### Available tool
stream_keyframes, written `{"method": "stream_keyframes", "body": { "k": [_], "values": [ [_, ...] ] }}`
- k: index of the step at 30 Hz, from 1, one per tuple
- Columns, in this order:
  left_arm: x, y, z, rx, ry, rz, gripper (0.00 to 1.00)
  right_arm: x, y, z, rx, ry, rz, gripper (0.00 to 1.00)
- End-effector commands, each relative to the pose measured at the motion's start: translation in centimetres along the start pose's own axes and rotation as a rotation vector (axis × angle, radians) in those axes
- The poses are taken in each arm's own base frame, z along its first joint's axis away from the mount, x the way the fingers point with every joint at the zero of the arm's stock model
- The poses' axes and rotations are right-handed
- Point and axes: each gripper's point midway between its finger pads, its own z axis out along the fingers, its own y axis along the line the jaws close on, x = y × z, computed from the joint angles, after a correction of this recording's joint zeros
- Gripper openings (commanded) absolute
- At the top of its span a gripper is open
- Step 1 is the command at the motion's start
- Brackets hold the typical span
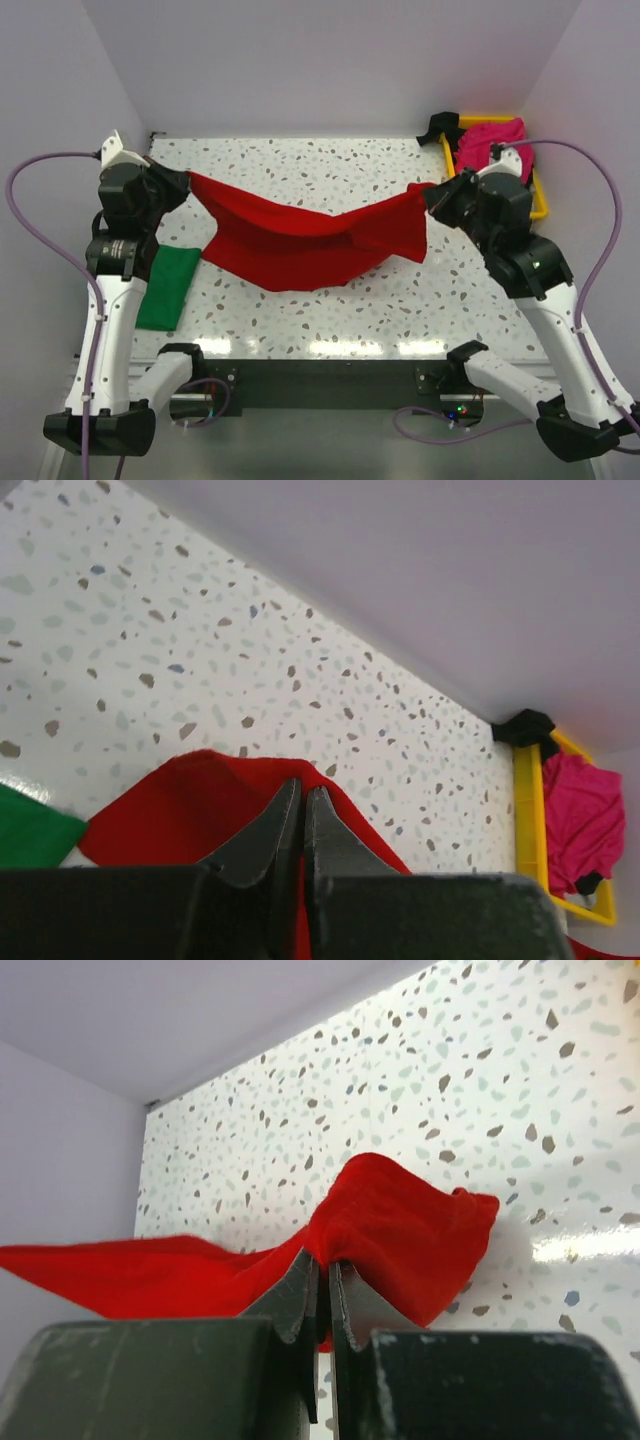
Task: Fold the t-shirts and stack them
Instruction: Flatten the tshirt out
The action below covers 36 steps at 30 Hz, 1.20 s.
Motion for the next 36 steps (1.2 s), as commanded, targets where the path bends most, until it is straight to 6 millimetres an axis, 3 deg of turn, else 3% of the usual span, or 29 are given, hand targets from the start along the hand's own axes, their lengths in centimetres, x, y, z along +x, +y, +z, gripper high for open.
{"method": "stream_keyframes", "body": {
  "k": [1, 6, 12, 15, 17, 19, 22, 23, 25, 26, 27, 28, 29, 30, 31, 32, 33, 34, 35, 36],
  "values": [
    [-4.0, -3.8, -2.0, 0.122, -0.085, -0.025, 0.00, -4.0, 1.4, -1.1, -0.058, -0.053, -0.041, 0.00],
    [-7.5, -6.3, -5.2, 0.188, -0.162, -0.014, 0.00, -7.0, 4.2, -3.1, -0.160, -0.099, 0.016, 0.00],
    [-10.5, -7.8, -8.7, 0.216, -0.235, -0.015, 0.00, -11.1, 6.2, -6.4, -0.194, -0.196, 0.017, 0.00],
    [-11.8, -8.6, -9.2, 0.222, -0.258, -0.009, 0.00, -12.6, 7.5, -7.1, -0.230, -0.226, 0.015, 0.00],
    [-12.2, -9.1, -8.8, 0.232, -0.258, -0.015, 0.00, -13.2, 8.5, -6.5, -0.252, -0.228, 0.013, 0.00],
    [-11.9, -9.5, -7.0, 0.233, -0.223, -0.018, 0.00, -13.4, 9.5, -5.7, -0.285, -0.222, 0.016, 0.00],
    [-11.4, -9.8, -3.8, 0.224, -0.178, -0.006, 0.00, -12.8, 11.1, -2.2, -0.329, -0.167, 0.024, 0.00],
    [-11.0, -9.6, -2.2, 0.205, -0.158, -0.006, 0.00, -12.4, 11.2, -0.1, -0.323, -0.136, 0.029, 0.00],
    [-11.1, -9.9, -0.3, 0.215, -0.160, 0.004, 0.00, -12.8, 12.2, 2.0, -0.405, -0.101, 0.059, 0.00],
    [-10.5, -9.7, 1.7, 0.204, -0.134, 0.010, 0.00, -12.4, 11.8, 4.8, -0.401, -0.061, 0.080, 0.00],
    [-10.9, -10.2, 2.7, 0.221, -0.148, 0.017, 0.00, -12.7, 11.7, 6.1, -0.413, -0.047, 0.124, 0.00],
    [-10.9, -10.3, 3.9, 0.223, -0.146, 0.023, 0.00, -13.7, 12.8, 6.6, -0.491, -0.063, 0.121, 0.00],
    [-10.0, -10.0, 6.7, 0.207, -0.110, 0.028, 0.00, -15.0, 12.4, 7.8, -0.497, -0.089, 0.126, 0.00],
    [-11.1, -11.0, 7.5, 0.231, -0.136, 0.039, 0.00, -14.9, 11.8, 10.9, -0.486, -0.062, 0.140, 0.00],
    [-11.4, -11.3, 8.8, 0.232, -0.134, 0.044, 0.00, -15.7, 12.1, 12.4, -0.510, -0.075, 0.133, 0.00],
    [-12.0, -12.1, 11.2, 0.240, -0.131, 0.049, 0.00, -17.7, 13.3, 12.1, -0.569, -0.104, 0.113, 0.00],
    [-12.3, -12.6, 12.3, 0.245, -0.129, 0.052, 0.00, -17.2, 12.4, 16.0, -0.549, -0.071, 0.130, 0.00],
    [-13.5, -12.3, 13.4, 0.239, -0.144, 0.047, 0.00, -17.9, 12.5, 16.8, -0.557, -0.074, 0.129, 0.00],
    [-15.0, -13.5, 14.7, 0.271, -0.164, 0.042, 0.00, -21.1, 14.5, 14.9, -0.636, -0.135, 0.097, 0.00],
    [-15.8, -14.0, 15.2, 0.288, -0.174, 0.031, 0.00, -22.0, 14.7, 15.5, -0.654, -0.145, 0.106, 0.00]
  ]
}}
